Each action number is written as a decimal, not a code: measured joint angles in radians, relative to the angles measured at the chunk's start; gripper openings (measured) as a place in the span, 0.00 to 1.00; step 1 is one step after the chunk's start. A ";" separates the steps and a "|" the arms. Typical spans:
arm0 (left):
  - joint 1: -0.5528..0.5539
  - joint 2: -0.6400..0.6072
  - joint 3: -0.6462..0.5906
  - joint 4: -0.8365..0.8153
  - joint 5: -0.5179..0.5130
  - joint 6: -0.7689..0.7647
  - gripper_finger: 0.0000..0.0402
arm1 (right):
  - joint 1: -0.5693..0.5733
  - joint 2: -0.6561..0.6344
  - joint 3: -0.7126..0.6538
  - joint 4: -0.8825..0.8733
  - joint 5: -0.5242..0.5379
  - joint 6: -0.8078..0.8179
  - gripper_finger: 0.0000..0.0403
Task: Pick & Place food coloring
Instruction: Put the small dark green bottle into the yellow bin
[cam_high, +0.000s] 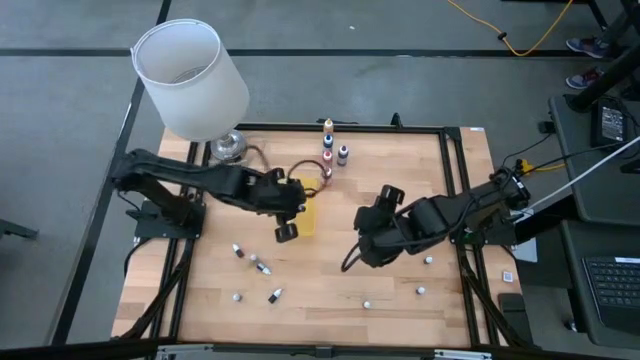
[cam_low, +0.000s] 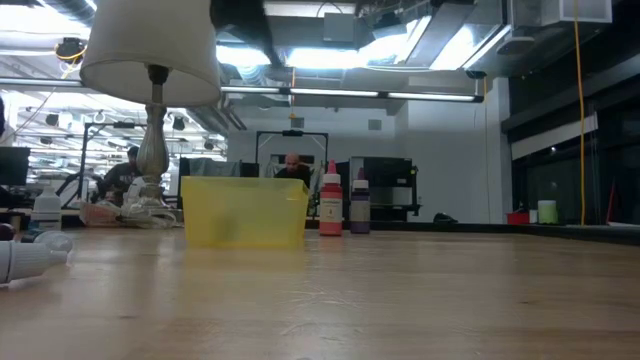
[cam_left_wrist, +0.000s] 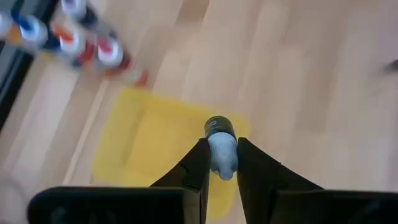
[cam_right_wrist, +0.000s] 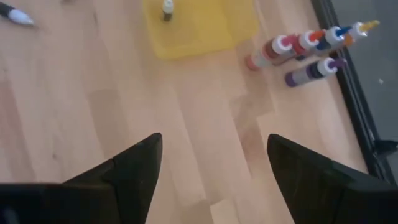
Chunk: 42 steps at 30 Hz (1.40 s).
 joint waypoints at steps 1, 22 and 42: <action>0.009 0.025 0.000 -0.017 0.001 0.000 0.13 | 0.005 0.000 -0.001 -0.001 0.009 0.009 0.72; 0.042 0.367 -0.024 0.044 0.105 0.079 0.13 | 0.065 0.000 -0.001 0.025 0.045 0.018 0.72; 0.062 0.359 -0.140 0.115 0.191 0.102 0.21 | 0.072 0.000 -0.001 0.034 0.045 0.018 0.72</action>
